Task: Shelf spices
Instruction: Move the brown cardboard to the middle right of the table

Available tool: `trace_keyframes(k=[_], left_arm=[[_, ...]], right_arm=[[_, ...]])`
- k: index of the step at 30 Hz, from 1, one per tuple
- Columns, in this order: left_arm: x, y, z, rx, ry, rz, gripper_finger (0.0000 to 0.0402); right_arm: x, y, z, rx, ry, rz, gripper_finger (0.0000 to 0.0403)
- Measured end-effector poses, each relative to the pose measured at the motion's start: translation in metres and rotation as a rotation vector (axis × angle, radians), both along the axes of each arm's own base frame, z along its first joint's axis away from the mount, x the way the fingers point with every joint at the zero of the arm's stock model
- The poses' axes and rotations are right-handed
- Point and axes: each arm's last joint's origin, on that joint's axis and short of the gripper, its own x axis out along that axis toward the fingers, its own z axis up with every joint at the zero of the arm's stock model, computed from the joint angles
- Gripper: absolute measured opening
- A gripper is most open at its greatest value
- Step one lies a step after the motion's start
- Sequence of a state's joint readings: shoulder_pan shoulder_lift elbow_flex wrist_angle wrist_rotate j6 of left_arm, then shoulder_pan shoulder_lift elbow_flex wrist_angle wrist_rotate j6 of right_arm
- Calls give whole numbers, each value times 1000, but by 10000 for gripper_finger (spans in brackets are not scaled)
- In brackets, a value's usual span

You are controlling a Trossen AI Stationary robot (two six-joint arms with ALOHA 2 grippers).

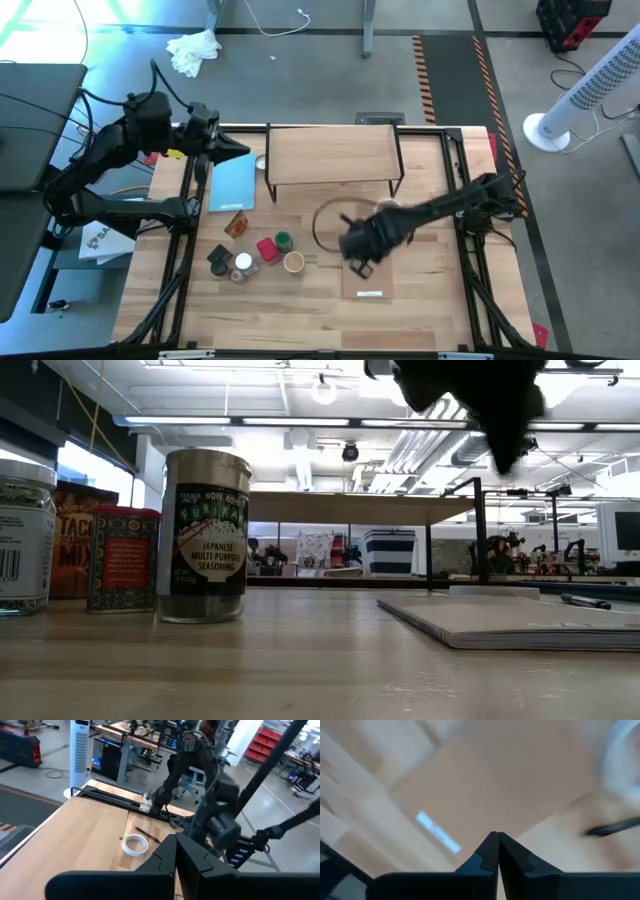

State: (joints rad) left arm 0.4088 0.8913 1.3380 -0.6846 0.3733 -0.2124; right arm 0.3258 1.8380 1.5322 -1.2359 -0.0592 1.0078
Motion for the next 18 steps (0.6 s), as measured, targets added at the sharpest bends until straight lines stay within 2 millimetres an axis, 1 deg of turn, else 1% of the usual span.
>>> trace_keyframes(k=[3, 7, 9, 11, 14, 16, 18], left_arm=[[-1, -1, 1, 7, -5, -4, 0], [-2, 0, 1, 8, -5, 13, 0], [-1, 1, 0, -15, -1, 44, 0], [0, 2, 0, -28, 4, 78, 0], [2, 4, -1, -42, 11, 114, 0], [3, 5, -2, -49, 15, 134, 0], [5, 6, -3, -64, 21, 138, 0]], right_arm=[[-11, 8, -26, 45, 21, -70, 2], [-14, 6, -49, 79, -3, -90, 1], [-11, 1, -56, 92, -28, -110, 1], [-8, -7, -59, 70, -47, -130, 1], [-9, -15, -67, 73, -43, -126, 0], [-17, -15, -76, 78, 5, -122, 0], [-28, -11, -88, 112, 64, -138, 0]])
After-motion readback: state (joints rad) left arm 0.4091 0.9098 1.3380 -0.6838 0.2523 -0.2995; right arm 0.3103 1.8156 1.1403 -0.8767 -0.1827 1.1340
